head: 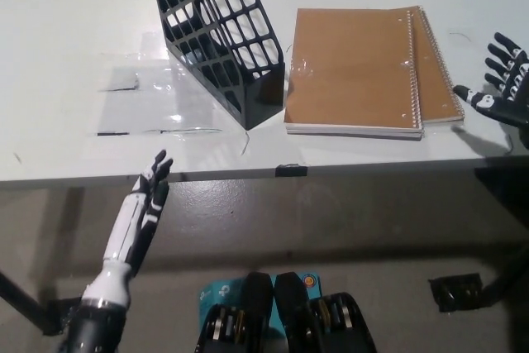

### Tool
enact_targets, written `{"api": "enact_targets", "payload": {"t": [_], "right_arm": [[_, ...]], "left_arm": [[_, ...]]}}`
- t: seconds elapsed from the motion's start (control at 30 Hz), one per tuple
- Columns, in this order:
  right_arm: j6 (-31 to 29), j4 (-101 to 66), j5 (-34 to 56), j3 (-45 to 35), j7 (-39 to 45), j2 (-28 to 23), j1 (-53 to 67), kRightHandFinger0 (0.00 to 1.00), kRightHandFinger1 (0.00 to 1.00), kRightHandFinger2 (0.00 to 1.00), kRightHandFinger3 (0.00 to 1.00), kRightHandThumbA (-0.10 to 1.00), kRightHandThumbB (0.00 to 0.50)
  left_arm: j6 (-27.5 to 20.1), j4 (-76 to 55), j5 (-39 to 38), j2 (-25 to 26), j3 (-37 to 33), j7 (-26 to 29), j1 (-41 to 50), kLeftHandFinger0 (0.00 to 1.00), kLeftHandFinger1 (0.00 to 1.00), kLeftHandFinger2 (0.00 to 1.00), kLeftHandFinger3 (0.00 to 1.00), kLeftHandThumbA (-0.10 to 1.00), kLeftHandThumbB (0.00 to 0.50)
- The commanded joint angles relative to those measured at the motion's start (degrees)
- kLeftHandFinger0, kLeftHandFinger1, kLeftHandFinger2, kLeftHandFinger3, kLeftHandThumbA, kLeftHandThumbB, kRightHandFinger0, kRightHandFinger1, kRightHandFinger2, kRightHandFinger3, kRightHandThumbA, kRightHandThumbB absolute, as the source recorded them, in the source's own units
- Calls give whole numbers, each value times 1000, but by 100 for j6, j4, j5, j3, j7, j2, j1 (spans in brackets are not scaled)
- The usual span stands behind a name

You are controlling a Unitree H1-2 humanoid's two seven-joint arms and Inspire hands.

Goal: Use the right hand to pick up a book from the book holder on the left side and put it on another book on the right side

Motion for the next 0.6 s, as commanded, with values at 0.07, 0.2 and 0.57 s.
{"api": "enact_targets", "payload": {"t": [0.07, 0.2, 0.57], "right_arm": [[-113, -6492, 795, 149, 67, -271, -472, 1000, 1000, 1000, 1000, 806, 475], [-191, -6091, 472, 408, 245, -20, 13, 1000, 1000, 1000, 1000, 862, 481], [-1693, -2613, -1063, 1111, -63, 773, 1296, 1000, 1000, 1000, 1000, 910, 305]], "left_arm": [[33, -97, -231, 366, 261, -17, -1313, 1000, 1000, 1000, 1000, 1000, 118], [-23, -21, -248, 362, 261, -44, -1344, 1000, 1000, 1000, 1000, 1000, 126], [-31, -205, -181, 327, 105, -121, -752, 1000, 1000, 1000, 1000, 1000, 150]]}}
